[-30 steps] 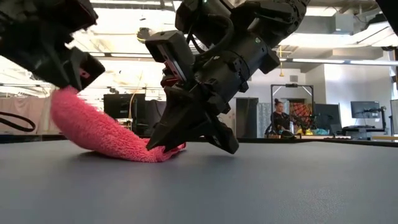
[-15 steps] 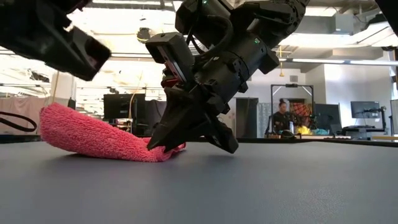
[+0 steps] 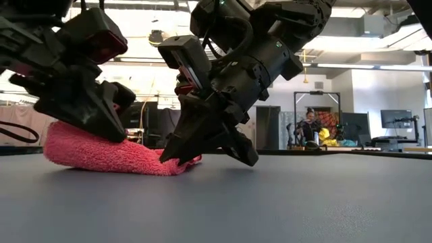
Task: Roll towel into tight, uniform cylinder
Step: Roll the red towel
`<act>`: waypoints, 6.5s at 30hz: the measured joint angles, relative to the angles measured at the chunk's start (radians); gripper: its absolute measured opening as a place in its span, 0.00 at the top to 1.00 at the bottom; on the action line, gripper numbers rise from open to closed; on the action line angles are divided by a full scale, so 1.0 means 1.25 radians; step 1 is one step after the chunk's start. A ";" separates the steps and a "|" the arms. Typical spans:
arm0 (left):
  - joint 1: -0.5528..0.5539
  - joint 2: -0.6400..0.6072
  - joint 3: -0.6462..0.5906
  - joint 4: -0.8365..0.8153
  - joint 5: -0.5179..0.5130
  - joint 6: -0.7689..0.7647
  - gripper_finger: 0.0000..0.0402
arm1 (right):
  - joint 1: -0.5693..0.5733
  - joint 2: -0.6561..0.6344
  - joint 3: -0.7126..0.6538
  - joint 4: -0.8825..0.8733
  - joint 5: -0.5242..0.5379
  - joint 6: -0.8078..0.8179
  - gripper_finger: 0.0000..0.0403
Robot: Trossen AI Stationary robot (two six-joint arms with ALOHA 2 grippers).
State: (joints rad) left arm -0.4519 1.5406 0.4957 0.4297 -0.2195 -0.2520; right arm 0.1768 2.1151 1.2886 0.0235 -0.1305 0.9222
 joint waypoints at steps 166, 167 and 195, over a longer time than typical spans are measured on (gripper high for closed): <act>0.057 -0.026 0.007 -0.073 0.100 0.279 0.52 | 0.081 -0.001 -0.001 0.019 0.115 -0.080 0.92; 0.055 -0.026 0.007 -0.076 0.100 0.279 0.50 | 0.081 -0.001 -0.002 0.020 0.114 -0.080 0.92; 0.033 0.050 0.008 -0.103 0.014 0.163 0.97 | 0.083 0.000 -0.002 0.027 0.134 0.015 0.89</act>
State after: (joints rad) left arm -0.4110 1.6028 0.5056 0.3008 -0.2022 -0.0486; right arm 0.2810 2.1151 1.2861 0.0570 0.0368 0.9410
